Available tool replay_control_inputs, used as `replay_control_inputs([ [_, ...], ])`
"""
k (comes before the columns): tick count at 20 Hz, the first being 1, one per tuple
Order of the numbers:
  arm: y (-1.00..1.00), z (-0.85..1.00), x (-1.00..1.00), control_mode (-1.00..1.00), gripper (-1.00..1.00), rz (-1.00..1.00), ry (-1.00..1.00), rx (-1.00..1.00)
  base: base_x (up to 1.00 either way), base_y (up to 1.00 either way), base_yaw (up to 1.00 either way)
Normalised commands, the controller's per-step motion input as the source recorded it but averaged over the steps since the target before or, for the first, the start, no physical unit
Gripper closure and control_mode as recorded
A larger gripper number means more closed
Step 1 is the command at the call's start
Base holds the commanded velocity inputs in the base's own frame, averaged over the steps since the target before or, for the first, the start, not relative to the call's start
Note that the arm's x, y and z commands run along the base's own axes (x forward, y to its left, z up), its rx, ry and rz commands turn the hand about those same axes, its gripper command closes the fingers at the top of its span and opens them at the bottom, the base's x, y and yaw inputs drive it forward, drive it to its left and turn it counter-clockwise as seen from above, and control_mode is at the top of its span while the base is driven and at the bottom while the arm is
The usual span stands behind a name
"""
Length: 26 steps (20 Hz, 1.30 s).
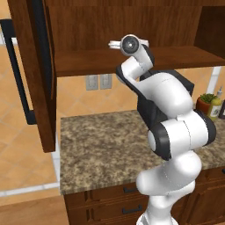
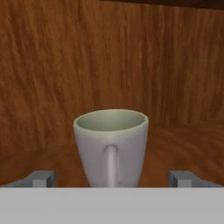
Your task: Gather all objects into one cabinet and sort the glasses and bowls to opposite sides.
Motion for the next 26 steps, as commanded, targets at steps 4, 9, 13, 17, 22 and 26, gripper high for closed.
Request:
replay_control_inputs([
  [4, 0.00, -0.12, 0.00, -1.00, -1.00, 0.00, 0.00, 0.00, 0.00, 0.00, 0.00],
  [9, 0.00, -0.02, 0.09, -1.00, -1.00, -0.01, 0.00, 0.00, 0.00, 0.00, 0.00],
  [13, 0.00, -0.04, 0.09, -1.00, -1.00, -0.01, 0.00, 0.00, 0.00, 0.00, 0.00],
  [17, 0.00, -0.06, 0.00, -1.00, 1.00, 0.00, 0.00, 0.00, 0.00, 0.00, 0.00],
  [22, -0.04, 0.00, 0.00, -1.00, 1.00, 0.00, -0.02, 0.00, 0.00, 0.00, 0.00],
  [26, -0.06, 0.00, 0.00, -1.00, 1.00, 0.00, -0.02, 0.00, 0.00, 0.00, 0.00],
])
